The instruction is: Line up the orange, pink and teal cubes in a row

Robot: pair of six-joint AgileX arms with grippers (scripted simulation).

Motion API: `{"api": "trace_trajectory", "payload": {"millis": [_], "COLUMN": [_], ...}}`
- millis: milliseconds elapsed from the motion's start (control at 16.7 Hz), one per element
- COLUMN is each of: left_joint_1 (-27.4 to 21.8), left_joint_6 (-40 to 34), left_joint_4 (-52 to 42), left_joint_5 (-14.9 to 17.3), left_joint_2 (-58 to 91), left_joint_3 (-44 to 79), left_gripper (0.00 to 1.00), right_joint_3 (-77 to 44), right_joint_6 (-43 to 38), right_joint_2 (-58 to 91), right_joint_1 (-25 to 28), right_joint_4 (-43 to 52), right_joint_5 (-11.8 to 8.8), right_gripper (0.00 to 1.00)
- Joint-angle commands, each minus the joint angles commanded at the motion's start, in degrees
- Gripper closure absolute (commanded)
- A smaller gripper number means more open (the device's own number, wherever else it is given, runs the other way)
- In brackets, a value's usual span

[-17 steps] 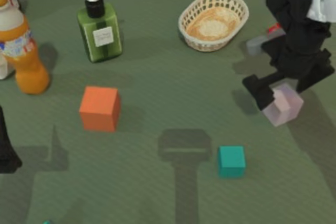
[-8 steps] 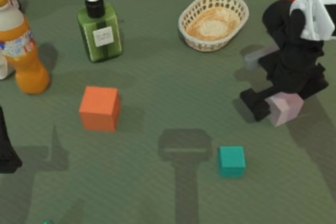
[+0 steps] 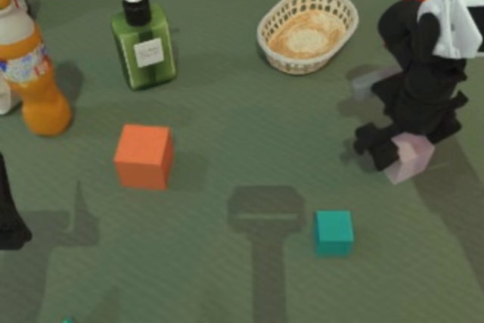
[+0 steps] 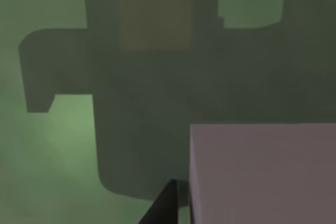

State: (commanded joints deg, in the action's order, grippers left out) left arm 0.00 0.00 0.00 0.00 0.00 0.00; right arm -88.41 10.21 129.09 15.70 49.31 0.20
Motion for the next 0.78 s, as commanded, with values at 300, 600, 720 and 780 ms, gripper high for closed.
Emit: {"api": "trace_trajectory", "payload": {"millis": [300, 600, 720, 780], "left_joint_1": [0.0, 0.0, 0.0, 0.0], "left_joint_6": [0.0, 0.0, 0.0, 0.0], "left_joint_4": [0.0, 0.0, 0.0, 0.0], "left_joint_5": [0.0, 0.0, 0.0, 0.0], "left_joint_2": [0.0, 0.0, 0.0, 0.0], "left_joint_3": [0.0, 0.0, 0.0, 0.0], "left_gripper": [0.00, 0.00, 0.00, 0.00], "right_joint_3": [0.0, 0.0, 0.0, -0.3], "right_joint_6": [0.0, 0.0, 0.0, -0.1], "right_joint_2": [0.0, 0.0, 0.0, -1.2], "right_joint_1": [0.0, 0.0, 0.0, 0.1], "right_joint_4": [0.0, 0.0, 0.0, 0.4], "right_joint_5": [0.0, 0.0, 0.0, -0.2], "right_gripper": [1.00, 1.00, 1.00, 1.00]}}
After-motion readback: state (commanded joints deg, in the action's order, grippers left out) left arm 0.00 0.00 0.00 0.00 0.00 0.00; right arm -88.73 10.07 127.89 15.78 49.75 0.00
